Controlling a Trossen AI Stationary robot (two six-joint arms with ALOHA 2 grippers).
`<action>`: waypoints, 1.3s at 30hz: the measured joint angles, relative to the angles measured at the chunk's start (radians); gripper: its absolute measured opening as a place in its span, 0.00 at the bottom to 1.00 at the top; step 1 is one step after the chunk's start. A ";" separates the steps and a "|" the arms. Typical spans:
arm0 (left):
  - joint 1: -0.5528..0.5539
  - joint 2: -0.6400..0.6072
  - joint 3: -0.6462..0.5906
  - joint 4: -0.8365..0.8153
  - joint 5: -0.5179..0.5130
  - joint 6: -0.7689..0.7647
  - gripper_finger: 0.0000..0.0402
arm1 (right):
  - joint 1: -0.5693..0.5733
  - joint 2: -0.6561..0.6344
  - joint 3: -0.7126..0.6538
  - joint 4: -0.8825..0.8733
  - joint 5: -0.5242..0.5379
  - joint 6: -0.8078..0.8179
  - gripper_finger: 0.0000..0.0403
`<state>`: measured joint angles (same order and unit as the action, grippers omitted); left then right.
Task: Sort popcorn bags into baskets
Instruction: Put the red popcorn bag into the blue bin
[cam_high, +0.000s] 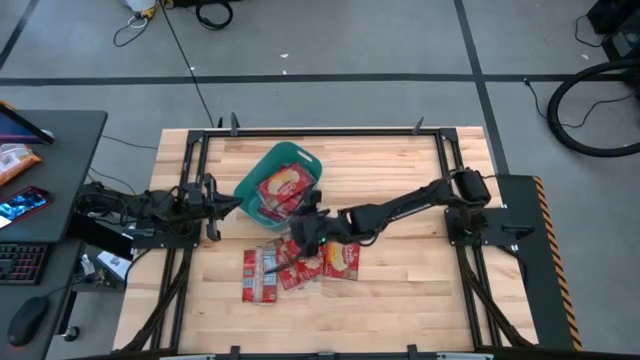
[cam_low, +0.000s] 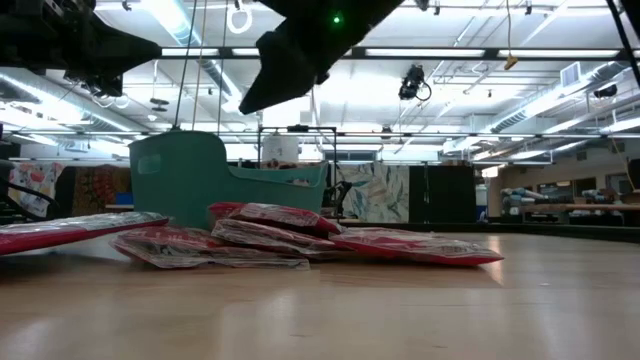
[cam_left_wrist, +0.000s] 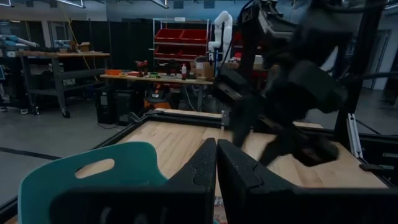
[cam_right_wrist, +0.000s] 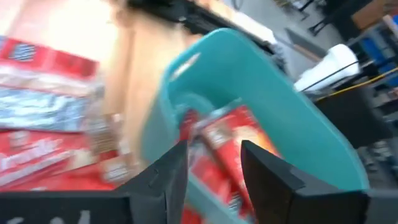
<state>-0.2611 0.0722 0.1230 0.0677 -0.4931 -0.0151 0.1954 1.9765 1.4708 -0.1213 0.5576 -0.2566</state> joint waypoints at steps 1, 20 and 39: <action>0.000 0.000 0.000 0.000 0.000 0.000 0.05 | 0.011 0.000 0.000 -0.012 -0.001 0.016 0.39; 0.000 0.000 0.000 0.001 0.000 0.001 0.05 | 0.103 0.001 -0.001 -0.227 -0.027 0.179 0.69; 0.000 0.009 0.000 0.003 -0.001 0.000 0.05 | 0.191 0.164 -0.001 -0.216 0.047 0.176 0.70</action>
<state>-0.2611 0.0812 0.1230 0.0708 -0.4937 -0.0150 0.3859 2.1401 1.4698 -0.3376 0.6047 -0.0803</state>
